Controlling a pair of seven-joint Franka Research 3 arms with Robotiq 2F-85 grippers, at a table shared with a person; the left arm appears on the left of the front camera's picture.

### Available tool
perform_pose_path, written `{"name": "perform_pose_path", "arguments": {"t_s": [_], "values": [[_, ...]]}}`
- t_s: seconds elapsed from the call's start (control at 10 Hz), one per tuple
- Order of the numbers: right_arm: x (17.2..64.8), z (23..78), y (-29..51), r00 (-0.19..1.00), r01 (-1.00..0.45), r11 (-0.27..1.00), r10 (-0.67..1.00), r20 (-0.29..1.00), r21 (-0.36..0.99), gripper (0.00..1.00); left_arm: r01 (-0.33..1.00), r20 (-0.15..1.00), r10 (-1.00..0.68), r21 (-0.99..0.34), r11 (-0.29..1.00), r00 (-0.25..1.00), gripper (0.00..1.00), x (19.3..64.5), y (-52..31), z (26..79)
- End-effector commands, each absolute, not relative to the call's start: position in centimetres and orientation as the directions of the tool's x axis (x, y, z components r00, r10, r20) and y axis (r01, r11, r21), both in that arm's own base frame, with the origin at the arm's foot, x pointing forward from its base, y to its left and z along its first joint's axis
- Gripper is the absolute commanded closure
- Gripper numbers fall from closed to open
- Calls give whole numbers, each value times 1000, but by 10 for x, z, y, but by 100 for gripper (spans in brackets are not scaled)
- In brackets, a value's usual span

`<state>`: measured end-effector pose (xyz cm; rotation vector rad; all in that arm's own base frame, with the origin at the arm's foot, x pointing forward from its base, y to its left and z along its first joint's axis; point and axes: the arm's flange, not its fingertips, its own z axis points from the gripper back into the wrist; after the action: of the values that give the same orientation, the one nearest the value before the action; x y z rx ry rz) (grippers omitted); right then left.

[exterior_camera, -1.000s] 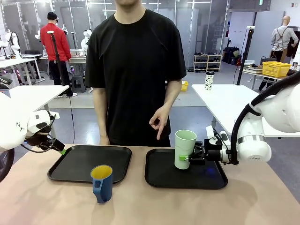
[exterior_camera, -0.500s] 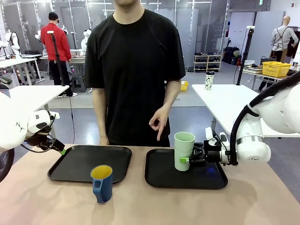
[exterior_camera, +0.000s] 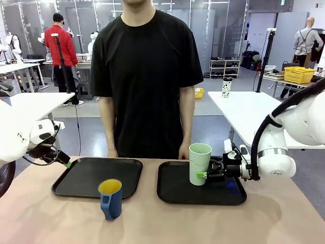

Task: Sort and store the cups by type.
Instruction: Place the picked Reusable plastic cup into the Flat Tray indicated by the person.

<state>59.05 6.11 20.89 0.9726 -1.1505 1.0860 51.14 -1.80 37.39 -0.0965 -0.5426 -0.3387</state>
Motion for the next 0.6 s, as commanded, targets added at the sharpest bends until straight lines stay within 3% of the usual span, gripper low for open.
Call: {"name": "perform_pose_path", "arguments": {"t_s": [0.0, 0.5], "values": [[586, 215, 50, 102, -970, 233, 158, 982, 63, 0, 345, 528, -293, 0, 939, 797, 0, 509, -18, 377], [570, 218, 17, 136, -960, 265, 155, 979, 91, 0, 345, 528, -293, 0, 939, 797, 0, 509, -18, 377]]}}
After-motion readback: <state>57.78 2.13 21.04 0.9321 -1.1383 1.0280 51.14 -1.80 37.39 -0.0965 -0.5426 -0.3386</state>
